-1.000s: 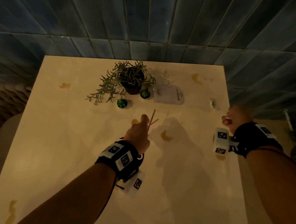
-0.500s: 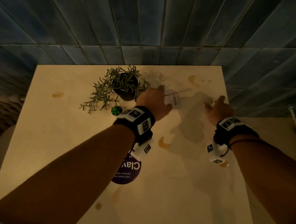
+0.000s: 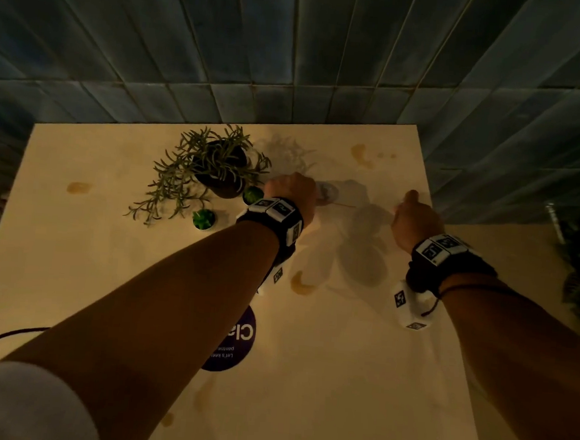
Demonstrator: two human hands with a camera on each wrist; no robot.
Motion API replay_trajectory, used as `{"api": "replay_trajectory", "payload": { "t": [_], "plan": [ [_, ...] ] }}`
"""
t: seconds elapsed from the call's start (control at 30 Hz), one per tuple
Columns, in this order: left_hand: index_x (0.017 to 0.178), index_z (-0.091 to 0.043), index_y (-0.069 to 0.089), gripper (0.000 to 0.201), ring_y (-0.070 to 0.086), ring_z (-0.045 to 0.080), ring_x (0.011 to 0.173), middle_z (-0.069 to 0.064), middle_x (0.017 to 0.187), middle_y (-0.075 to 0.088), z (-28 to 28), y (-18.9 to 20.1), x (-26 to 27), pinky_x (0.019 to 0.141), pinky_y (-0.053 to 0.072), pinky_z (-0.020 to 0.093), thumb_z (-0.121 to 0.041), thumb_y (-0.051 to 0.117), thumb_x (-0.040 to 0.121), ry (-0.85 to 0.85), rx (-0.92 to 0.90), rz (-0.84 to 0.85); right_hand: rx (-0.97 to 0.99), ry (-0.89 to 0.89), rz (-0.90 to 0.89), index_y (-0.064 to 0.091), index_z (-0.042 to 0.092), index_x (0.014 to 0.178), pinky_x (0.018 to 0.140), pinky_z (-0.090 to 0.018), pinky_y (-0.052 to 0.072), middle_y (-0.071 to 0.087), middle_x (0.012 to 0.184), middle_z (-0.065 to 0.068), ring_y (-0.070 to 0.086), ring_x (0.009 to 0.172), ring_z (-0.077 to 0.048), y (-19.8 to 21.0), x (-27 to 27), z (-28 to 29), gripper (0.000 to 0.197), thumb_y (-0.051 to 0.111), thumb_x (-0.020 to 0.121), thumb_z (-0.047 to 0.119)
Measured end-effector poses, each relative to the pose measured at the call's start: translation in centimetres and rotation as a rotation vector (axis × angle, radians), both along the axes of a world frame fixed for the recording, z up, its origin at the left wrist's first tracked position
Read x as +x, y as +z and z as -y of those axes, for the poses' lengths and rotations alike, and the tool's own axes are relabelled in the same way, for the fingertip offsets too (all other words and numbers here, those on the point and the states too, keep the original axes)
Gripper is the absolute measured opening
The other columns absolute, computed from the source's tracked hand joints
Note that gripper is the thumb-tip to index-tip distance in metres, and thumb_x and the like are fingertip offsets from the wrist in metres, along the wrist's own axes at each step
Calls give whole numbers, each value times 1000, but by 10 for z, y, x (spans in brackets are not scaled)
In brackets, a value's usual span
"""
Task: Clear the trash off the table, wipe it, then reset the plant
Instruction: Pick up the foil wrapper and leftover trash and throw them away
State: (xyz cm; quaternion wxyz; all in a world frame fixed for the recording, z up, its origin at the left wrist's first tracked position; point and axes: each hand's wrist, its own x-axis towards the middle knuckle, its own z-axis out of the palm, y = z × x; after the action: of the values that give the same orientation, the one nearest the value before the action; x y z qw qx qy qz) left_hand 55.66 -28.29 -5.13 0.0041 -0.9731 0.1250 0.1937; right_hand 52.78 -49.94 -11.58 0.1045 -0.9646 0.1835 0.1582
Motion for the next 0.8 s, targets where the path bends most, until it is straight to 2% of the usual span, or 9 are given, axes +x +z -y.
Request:
{"api": "replay_trajectory", "payload": {
  "t": [0.1, 0.3, 0.4, 0.47, 0.53, 0.6, 0.67, 0.73, 0.8],
  "plan": [
    [109, -11, 64, 27, 64, 31, 100, 11, 109, 67, 3, 11, 1, 80, 51, 40, -25, 47, 94, -5, -57, 72, 55, -75, 87, 40, -5, 126, 90, -48, 46, 57, 121, -30, 55, 113, -45, 7, -3, 10, 36, 45, 95, 13],
    [95, -15, 63, 48, 65, 31, 87, 9, 84, 65, -6, 58, -22, 66, 41, 34, -45, 26, 100, 152, -406, 183, 230, -18, 324, 63, 5, 103, 92, -48, 47, 63, 111, -23, 58, 104, -42, 45, -34, 20, 25, 42, 91, 0],
    [95, -7, 63, 37, 64, 36, 91, 17, 96, 69, -17, 78, -54, 70, 46, 37, -33, 38, 99, 303, -675, 110, 417, -138, 434, 65, 20, 87, 78, -39, 45, 61, 92, -11, 58, 86, -33, 77, -60, 1, 30, 40, 92, 3],
    [83, -6, 63, 35, 63, 39, 81, 21, 85, 68, -23, 84, -88, 65, 46, 39, -29, 43, 99, 415, -915, 32, 611, -221, 441, 63, 29, 72, 64, -32, 41, 54, 71, -1, 51, 64, -17, 102, -84, -20, 33, 44, 94, 14],
    [75, -9, 61, 36, 58, 37, 67, 17, 72, 63, -28, 86, -125, 59, 41, 37, -32, 45, 98, 513, -1103, -52, 790, -291, 406, 63, 26, 67, 51, -25, 36, 48, 57, 1, 43, 50, -10, 129, -115, -47, 35, 48, 95, 39],
    [79, -10, 62, 39, 53, 28, 61, 10, 68, 60, -34, 86, -161, 59, 42, 35, -39, 43, 97, 568, -1223, -135, 919, -323, 326, 66, 19, 75, 54, -28, 36, 51, 66, -11, 49, 57, -27, 148, -148, -70, 50, 51, 83, 66],
    [87, -7, 63, 43, 56, 27, 65, 16, 75, 64, -36, 82, -193, 64, 48, 40, -44, 42, 94, 583, -1272, -168, 1035, -312, 193, 69, 15, 92, 67, -42, 48, 64, 84, -15, 61, 78, -46, 159, -182, -90, 69, 52, 71, 79],
    [90, -6, 63, 45, 59, 25, 70, 17, 81, 66, -37, 80, -225, 70, 52, 43, -47, 42, 91, 608, -1300, -191, 1218, -351, 129, 71, 19, 106, 83, -49, 54, 74, 100, -6, 69, 97, -33, 167, -215, -106, 53, 52, 83, 63],
    [93, -7, 62, 49, 63, 32, 76, 16, 85, 68, -38, 80, -257, 71, 53, 47, -50, 39, 89, 601, -1276, -243, 1351, -432, 140, 69, 15, 111, 85, -47, 56, 73, 109, -6, 69, 103, -25, 175, -245, -117, 43, 58, 82, 45]
  ]
}}
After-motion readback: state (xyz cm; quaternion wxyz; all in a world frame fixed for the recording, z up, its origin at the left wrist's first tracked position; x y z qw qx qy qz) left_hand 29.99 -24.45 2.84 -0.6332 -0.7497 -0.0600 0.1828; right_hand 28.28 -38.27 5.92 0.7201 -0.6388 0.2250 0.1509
